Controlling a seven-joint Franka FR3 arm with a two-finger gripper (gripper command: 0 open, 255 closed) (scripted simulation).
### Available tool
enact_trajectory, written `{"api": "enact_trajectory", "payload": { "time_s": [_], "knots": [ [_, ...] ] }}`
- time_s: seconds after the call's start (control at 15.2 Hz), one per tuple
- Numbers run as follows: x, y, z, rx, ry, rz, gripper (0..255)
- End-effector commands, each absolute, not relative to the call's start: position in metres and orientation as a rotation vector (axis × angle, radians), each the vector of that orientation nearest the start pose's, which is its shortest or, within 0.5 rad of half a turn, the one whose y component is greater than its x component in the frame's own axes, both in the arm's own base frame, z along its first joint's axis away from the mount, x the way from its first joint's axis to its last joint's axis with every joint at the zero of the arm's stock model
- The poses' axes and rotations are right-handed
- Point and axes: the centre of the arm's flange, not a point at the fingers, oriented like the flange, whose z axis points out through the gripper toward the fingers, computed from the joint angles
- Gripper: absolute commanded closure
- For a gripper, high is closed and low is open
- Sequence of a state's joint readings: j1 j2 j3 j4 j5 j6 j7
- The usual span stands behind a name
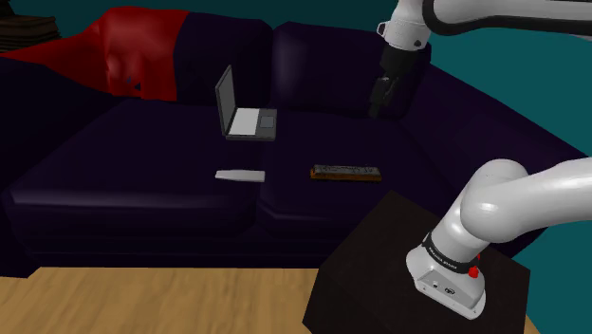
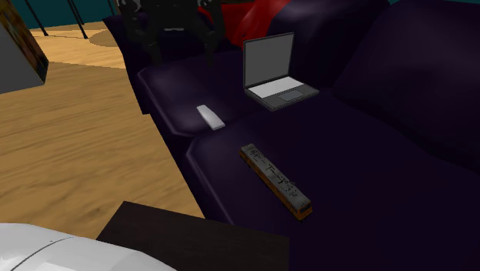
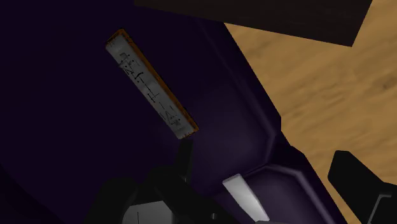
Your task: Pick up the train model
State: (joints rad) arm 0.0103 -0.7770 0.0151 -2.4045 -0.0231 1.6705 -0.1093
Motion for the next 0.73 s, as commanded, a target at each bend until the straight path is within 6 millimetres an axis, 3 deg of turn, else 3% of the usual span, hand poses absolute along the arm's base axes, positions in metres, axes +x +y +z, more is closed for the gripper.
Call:
{"api": "enact_trajectory", "payload": {
  "time_s": [0.0, 0.66],
  "knots": [
    [0.318, 0.007, 0.574, -3.169, -0.210, -0.066, 0],
    [0.358, -0.050, 0.461, -3.154, -0.445, -0.002, 0]
  ]
}}
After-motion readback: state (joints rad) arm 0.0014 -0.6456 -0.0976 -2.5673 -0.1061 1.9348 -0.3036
